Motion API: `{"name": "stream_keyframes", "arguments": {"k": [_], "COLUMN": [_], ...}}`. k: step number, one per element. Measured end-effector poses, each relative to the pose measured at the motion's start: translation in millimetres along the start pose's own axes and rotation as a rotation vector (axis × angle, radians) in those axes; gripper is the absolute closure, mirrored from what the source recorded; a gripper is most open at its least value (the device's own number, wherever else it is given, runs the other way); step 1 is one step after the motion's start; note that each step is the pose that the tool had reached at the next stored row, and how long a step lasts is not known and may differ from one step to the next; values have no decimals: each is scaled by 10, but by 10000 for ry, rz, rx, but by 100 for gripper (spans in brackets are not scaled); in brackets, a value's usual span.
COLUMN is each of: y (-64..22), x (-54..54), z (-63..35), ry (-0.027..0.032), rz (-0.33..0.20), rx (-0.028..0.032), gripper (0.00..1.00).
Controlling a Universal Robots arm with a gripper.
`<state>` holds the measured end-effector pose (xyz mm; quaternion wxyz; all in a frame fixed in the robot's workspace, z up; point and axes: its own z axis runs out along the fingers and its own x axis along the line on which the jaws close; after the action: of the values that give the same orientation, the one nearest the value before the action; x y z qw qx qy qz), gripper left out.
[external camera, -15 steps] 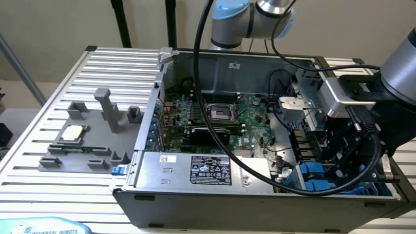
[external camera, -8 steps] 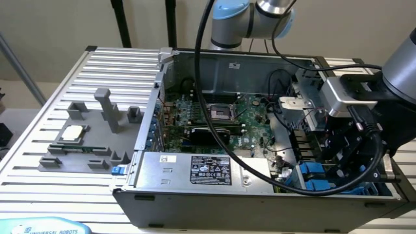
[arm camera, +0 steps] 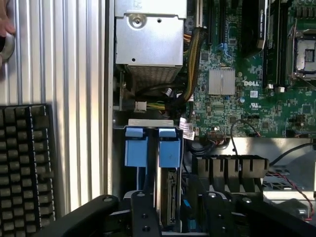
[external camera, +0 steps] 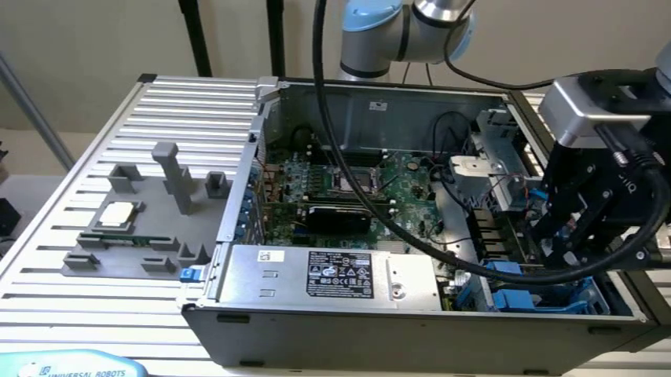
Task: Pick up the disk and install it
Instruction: 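Insert the first disk wire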
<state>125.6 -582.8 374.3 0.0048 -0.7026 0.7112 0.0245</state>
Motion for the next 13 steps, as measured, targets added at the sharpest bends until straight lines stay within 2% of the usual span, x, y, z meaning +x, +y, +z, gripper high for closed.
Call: {"name": "stream_keyframes", "arguments": {"k": [2, 5, 10, 13], "y": [-43, -177, -396, -416], "x": [-9, -12, -30, -40], "z": [-83, -113, -66, -12], "ry": [-2, -2, -5, -2], "rz": [1, 1, 1, -2], "rx": [-2, -15, -36, -35], "gripper": [59, 59, 59, 59]}}
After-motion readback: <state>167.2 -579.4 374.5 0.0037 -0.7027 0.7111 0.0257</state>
